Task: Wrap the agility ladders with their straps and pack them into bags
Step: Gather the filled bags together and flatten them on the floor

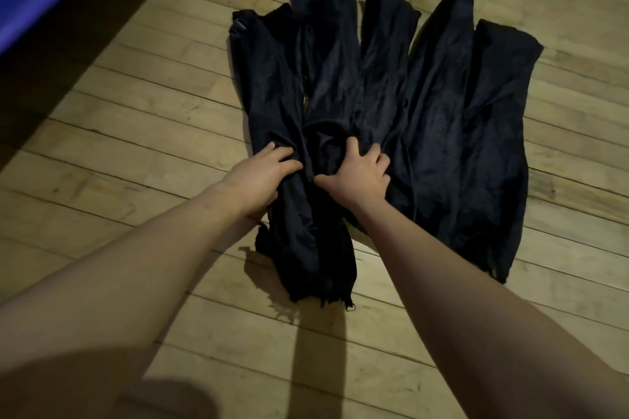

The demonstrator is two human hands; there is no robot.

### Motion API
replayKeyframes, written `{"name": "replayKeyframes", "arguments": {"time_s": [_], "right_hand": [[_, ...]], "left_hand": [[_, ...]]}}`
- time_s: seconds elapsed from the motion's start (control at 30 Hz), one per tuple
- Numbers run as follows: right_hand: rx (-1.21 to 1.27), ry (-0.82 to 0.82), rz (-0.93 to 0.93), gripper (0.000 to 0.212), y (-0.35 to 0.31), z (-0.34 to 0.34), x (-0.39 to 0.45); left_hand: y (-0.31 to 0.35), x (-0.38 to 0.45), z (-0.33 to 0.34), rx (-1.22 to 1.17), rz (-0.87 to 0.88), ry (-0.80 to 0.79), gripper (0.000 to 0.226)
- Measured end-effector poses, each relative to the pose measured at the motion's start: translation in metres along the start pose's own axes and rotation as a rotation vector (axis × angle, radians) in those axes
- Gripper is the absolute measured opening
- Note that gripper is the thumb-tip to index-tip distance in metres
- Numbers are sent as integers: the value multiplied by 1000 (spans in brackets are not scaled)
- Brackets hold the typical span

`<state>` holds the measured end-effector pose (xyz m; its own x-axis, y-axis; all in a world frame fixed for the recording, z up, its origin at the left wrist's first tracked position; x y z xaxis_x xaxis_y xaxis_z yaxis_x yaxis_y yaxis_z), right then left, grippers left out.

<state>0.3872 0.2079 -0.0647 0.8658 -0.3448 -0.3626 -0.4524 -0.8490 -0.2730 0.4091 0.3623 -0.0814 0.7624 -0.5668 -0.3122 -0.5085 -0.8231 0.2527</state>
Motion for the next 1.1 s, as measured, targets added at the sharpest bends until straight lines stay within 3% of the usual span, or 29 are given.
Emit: {"name": "replayKeyframes", "arguments": {"time_s": [0.23, 0.5, 0.63, 0.77, 0.83, 0.93, 1.1], "right_hand": [[-140, 58, -140, 70, 2, -3, -21], [-150, -50, -122, 60, 8, -33, -22], [-155, 69, -145, 83, 4, -37, -26], [-101, -48, -111, 125, -11, -21, -17], [-111, -98, -71, 136, -17, -12, -11], [-161, -77, -29, 132, -21, -2, -1], [-182, -38, 13, 118, -21, 2, 13]], "left_hand": [[18, -4, -1, 196, 53, 19, 65], [30, 9, -29, 455, 167, -34, 52], [26, 24, -44, 368, 136, -84, 53], [21, 34, -60, 261, 96, -42, 75], [21, 43, -62, 257, 118, -49, 84], [17, 59, -63, 273, 190, -82, 94], [14, 83, -55, 576, 258, -28, 94]]}}
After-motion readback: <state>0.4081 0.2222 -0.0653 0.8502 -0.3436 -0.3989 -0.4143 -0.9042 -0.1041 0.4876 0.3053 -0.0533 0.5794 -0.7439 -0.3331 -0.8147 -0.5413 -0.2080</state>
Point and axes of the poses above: each hand's wrist, its own x-axis towards the middle knuckle, its own z-axis out of the palm, y = z × x, the point moved 5 cm from there along x, towards the middle knuckle, and after that the axes turned 2 degrees about z, right-handed, at the moved point
